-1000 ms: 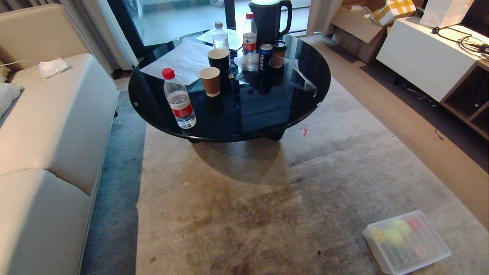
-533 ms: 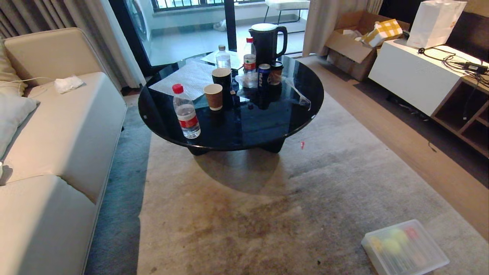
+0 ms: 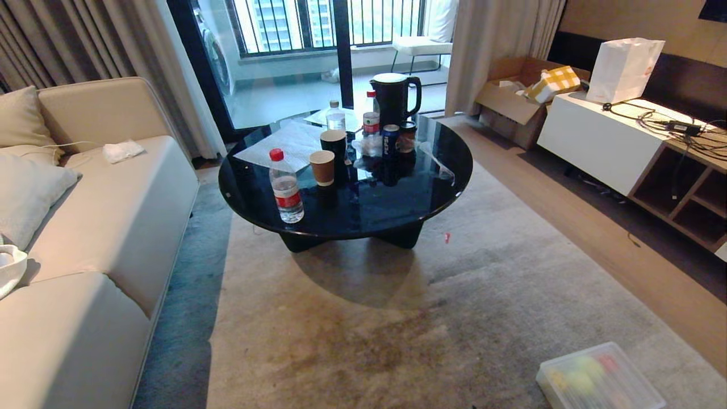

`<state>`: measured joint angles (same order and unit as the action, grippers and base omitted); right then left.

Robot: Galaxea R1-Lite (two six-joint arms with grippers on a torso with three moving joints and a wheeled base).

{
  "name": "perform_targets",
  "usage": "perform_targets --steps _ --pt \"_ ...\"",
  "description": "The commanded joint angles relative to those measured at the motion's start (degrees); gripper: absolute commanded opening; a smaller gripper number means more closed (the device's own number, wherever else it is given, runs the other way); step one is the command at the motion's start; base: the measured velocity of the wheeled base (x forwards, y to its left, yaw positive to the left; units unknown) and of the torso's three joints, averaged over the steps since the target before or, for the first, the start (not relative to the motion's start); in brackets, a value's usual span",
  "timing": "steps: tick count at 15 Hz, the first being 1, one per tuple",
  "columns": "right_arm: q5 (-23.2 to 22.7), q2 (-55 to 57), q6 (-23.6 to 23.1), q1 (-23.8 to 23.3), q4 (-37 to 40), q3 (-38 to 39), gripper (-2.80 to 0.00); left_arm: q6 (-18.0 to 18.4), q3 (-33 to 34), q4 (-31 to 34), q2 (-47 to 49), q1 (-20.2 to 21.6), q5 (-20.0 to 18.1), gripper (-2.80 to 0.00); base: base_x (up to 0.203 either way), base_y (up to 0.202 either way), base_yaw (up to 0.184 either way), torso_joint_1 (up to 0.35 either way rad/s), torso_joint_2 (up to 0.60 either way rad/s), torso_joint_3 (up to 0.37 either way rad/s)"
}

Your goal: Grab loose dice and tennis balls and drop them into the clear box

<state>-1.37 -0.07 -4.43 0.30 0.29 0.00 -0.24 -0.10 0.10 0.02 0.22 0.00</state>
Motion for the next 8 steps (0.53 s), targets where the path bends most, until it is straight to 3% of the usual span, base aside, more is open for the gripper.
perform_targets --steps 1,8 --pt "-0.04 0.07 0.03 0.05 -0.03 0.18 -2.8 -0.02 0.01 -0.01 0.06 0.04 0.0 -2.8 0.0 0.0 0.0 -0.002 0.0 0.203" --pt "0.05 0.07 0.02 0.05 -0.04 0.18 -2.8 -0.02 0.01 -0.01 -0.02 0.04 0.0 -2.8 0.0 0.0 0.0 0.003 0.0 0.193"
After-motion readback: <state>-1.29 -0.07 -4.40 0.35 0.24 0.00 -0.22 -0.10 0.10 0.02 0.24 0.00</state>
